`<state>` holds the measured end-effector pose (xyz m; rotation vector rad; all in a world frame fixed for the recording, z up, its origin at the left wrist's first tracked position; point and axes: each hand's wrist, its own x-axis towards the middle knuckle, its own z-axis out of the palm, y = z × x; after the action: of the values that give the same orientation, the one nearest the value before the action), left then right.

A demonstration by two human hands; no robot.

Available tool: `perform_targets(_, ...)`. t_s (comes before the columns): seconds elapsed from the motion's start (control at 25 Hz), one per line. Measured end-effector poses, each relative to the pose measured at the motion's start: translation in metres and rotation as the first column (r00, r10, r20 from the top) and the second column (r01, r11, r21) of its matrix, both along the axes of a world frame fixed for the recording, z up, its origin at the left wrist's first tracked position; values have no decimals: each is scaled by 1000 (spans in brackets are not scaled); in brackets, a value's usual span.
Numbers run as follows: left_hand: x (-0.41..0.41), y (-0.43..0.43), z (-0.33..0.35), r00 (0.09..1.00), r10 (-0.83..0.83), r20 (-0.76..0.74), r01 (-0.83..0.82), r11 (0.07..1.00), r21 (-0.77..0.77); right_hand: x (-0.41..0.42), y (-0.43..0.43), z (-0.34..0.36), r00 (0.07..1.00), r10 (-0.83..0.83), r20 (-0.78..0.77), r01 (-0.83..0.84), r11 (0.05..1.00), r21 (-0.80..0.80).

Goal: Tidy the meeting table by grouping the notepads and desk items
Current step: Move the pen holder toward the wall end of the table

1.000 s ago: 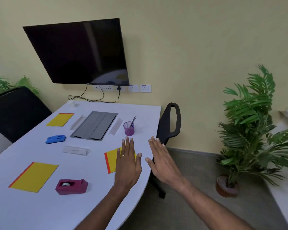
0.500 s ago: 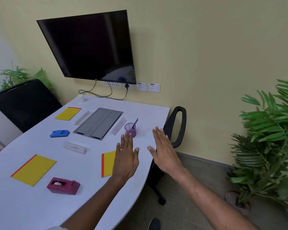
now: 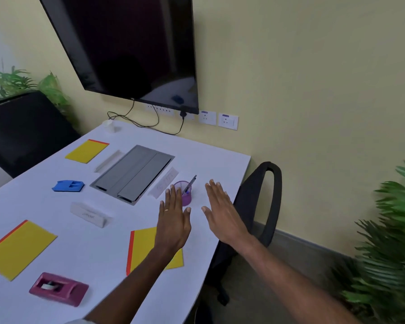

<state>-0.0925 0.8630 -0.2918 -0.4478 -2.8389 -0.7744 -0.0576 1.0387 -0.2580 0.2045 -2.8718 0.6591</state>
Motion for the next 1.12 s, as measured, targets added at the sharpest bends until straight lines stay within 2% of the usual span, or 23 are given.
perform_targets(0.12,-45,2,-12,999,-2,44,1,1000,17,-48,8,-13,998,10,66,-10,1000,-1)
perform_targets(0.24,-72,3,-22,991,7,133,-17,997,78,-85,15,-27,976,22,218,-3,996,-88)
perform_targets(0.36,-100,1,-38,968,7,250,-45,988,145,-128,24,-44,894,51,446,37,982,-187)
perform_targets(0.44,-113,1,-48,936,3,352,-68,983,171,-151,33,-55,839,32,543,108,969,-224)
perform_targets(0.56,-135,3,-60,889,-13,458,-124,956,267,-182,43,-71,838,43,545,129,953,-273)
perform_targets(0.68,-161,10,-73,845,60,531,-259,916,308,-214,45,-88,813,99,574,145,920,-363)
perform_targets(0.8,-189,13,-96,752,167,638,-482,799,359,-253,47,-112,759,183,625,126,900,-417)
perform_targets(0.92,-207,18,-124,652,248,717,-711,529,463,-287,52,-140,712,253,655,163,848,-505)
perform_targets(1.0,-214,25,-131,599,276,751,-789,359,498,-302,54,-156,670,316,671,186,804,-565)
perform_targets(1.04,-217,29,-133,579,278,766,-809,310,499,-309,55,-162,651,349,674,186,787,-588)
perform_targets(1.12,-223,40,-133,572,266,776,-816,274,508,-320,55,-172,636,390,666,179,765,-618)
